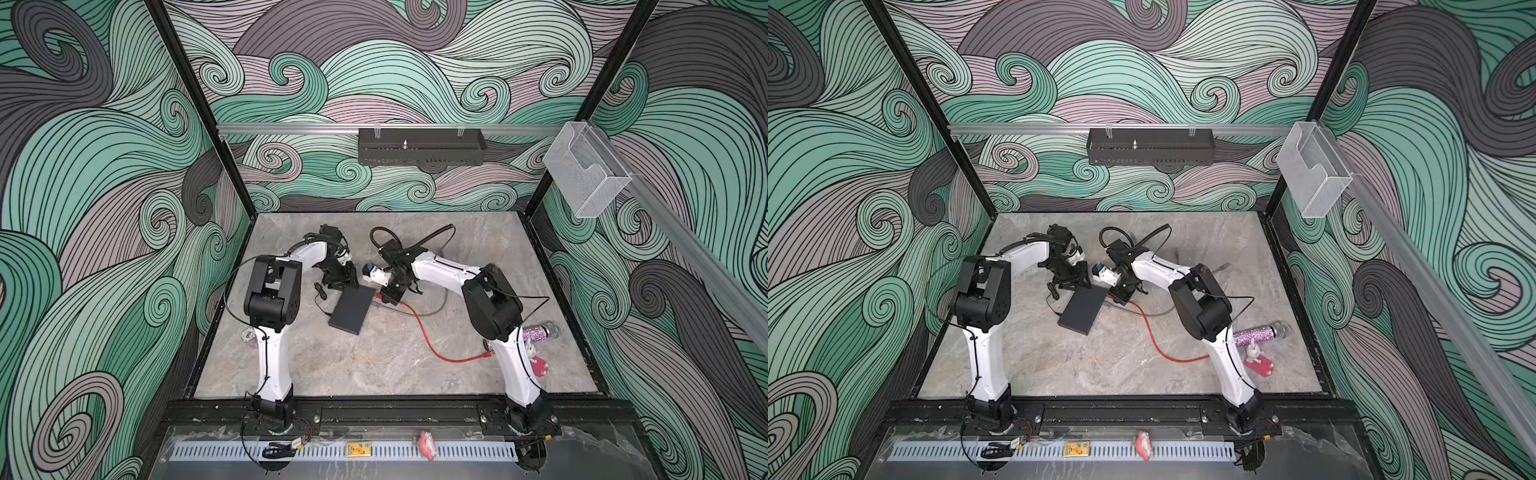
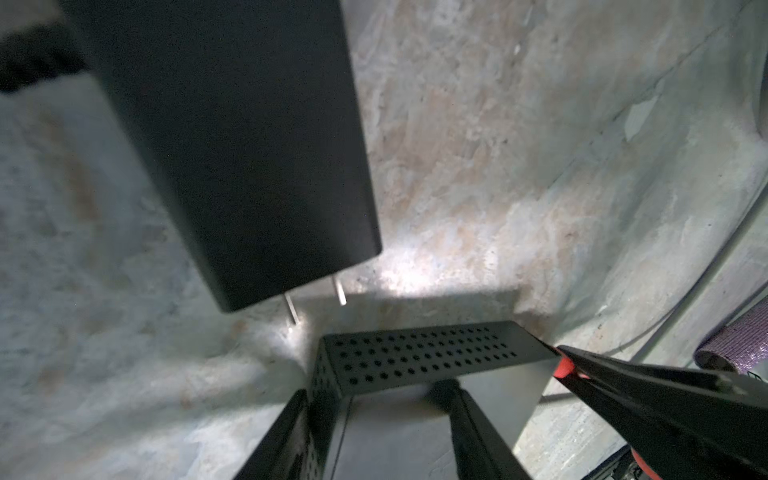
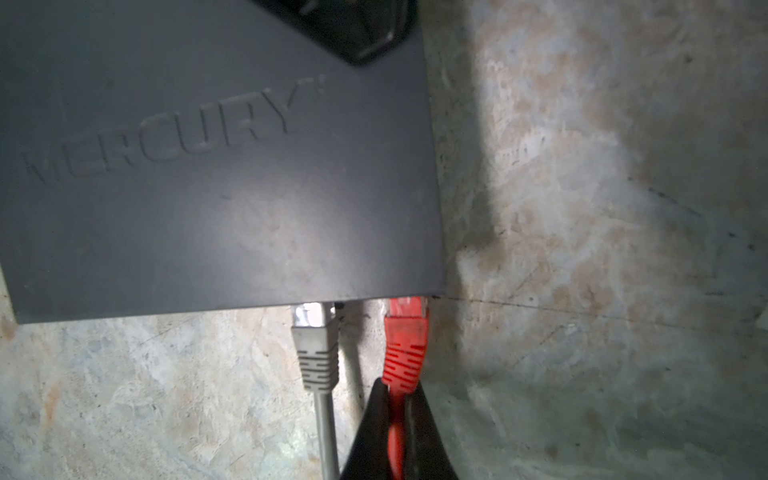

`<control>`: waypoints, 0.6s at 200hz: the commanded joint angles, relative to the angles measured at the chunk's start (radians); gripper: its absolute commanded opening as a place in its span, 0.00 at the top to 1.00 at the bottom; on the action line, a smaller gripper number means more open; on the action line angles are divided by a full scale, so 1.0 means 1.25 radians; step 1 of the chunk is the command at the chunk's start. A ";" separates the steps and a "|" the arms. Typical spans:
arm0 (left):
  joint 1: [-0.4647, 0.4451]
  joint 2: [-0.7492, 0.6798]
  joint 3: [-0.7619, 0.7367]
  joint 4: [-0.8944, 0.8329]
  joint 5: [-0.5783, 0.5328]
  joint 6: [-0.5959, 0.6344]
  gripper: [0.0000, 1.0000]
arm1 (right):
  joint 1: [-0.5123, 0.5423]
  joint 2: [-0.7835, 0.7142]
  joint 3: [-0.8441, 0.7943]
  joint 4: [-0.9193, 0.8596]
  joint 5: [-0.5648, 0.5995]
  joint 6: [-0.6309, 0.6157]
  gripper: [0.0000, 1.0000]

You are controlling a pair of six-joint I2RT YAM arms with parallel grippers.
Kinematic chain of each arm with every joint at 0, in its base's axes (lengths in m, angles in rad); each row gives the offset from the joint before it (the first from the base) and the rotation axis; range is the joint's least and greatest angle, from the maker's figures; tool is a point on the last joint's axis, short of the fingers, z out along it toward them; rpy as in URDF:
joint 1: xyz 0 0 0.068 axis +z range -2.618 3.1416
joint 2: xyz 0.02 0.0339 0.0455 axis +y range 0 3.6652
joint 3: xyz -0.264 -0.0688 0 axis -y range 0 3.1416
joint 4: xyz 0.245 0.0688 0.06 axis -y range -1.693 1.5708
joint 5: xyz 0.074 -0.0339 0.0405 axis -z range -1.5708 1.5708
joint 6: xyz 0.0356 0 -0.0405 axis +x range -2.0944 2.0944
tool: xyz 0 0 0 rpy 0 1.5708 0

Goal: Insert the plug into the switch port

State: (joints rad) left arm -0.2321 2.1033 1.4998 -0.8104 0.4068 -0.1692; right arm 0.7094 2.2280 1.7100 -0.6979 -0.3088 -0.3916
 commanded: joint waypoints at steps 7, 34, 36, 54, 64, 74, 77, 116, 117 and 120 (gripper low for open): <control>-0.091 0.108 -0.058 0.078 0.192 -0.033 0.49 | 0.090 -0.044 0.000 0.447 -0.220 -0.023 0.83; -0.080 0.104 -0.052 0.067 0.181 -0.030 0.49 | 0.089 -0.093 -0.072 0.479 -0.205 -0.032 0.76; -0.080 0.105 -0.052 0.067 0.180 -0.030 0.49 | 0.088 -0.095 -0.074 0.479 -0.205 -0.032 0.76; -0.073 0.101 -0.051 0.061 0.172 -0.028 0.49 | 0.084 -0.112 -0.096 0.477 -0.206 -0.032 0.74; -0.070 0.099 -0.051 0.059 0.166 -0.026 0.49 | 0.081 -0.123 -0.109 0.480 -0.208 -0.034 0.73; -0.066 0.098 -0.051 0.058 0.164 -0.025 0.49 | 0.078 -0.133 -0.125 0.485 -0.204 -0.035 0.73; -0.065 0.097 -0.051 0.058 0.164 -0.025 0.49 | 0.077 -0.136 -0.128 0.485 -0.203 -0.037 0.72; -0.064 0.096 -0.046 0.048 0.160 -0.017 0.49 | 0.053 -0.184 -0.170 0.486 -0.254 -0.058 0.71; -0.064 0.096 -0.046 0.048 0.160 -0.017 0.49 | 0.053 -0.185 -0.171 0.484 -0.256 -0.060 0.71; -0.064 0.096 -0.045 0.047 0.159 -0.016 0.49 | 0.051 -0.187 -0.171 0.480 -0.260 -0.064 0.71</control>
State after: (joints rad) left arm -0.2241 2.0968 1.5021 -0.8120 0.4156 -0.1707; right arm 0.7147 2.0968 1.4570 -0.4152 -0.3298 -0.4126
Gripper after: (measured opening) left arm 0.512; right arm 0.292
